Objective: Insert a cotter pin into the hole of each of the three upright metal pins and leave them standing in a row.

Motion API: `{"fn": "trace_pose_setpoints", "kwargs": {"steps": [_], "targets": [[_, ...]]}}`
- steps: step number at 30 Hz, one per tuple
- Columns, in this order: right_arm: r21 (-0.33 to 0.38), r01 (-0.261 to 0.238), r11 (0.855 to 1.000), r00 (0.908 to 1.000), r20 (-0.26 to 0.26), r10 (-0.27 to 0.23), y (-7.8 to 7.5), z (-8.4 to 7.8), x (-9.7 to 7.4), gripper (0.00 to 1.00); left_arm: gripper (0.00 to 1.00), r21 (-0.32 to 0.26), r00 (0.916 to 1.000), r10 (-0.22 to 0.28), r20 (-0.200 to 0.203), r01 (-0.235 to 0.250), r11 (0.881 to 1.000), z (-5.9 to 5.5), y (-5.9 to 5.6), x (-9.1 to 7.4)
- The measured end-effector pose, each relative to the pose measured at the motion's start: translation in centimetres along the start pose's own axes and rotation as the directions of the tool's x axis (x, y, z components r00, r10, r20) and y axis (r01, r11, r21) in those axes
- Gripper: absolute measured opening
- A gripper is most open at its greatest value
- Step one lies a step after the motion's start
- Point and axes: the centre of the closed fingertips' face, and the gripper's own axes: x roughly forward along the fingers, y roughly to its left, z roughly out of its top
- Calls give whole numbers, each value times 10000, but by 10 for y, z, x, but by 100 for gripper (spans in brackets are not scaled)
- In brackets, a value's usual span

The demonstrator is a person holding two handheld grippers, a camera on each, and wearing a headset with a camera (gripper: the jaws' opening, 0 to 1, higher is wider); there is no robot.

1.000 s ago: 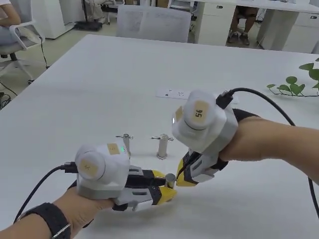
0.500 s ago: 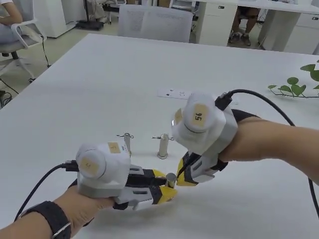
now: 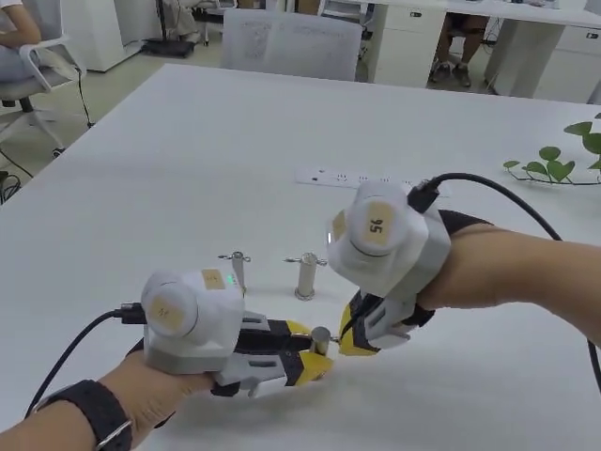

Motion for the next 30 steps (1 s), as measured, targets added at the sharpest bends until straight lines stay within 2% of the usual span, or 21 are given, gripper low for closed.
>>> {"fn": "trace_pose_setpoints", "kwargs": {"steps": [30], "targets": [[60,40,10000,9996,276,-42,1,8,0,5,12,-11,10000,21,-9,-21,10000,-2,-2,-2]]}}
